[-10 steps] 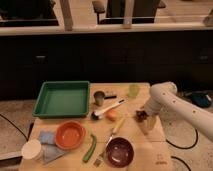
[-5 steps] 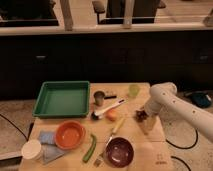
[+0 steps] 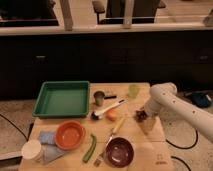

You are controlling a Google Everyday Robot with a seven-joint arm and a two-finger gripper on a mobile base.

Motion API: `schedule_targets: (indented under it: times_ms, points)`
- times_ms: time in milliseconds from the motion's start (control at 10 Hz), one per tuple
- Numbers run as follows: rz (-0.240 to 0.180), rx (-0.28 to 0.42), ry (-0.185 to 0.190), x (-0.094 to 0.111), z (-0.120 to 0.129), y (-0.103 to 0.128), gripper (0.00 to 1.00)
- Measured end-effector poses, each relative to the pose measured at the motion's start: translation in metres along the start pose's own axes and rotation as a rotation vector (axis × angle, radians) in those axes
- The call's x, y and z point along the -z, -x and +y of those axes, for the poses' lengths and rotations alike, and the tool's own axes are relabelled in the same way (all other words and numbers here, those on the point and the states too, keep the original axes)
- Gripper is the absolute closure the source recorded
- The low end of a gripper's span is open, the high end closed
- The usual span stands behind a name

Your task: Place grapes in red bowl

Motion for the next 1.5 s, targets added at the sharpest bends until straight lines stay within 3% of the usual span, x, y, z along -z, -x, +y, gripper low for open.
schedule_targets:
  times_ms: [1500]
  points:
    - [-0.023, -0.011, 0.019, -0.0042, 0.0024, 0.003, 0.2]
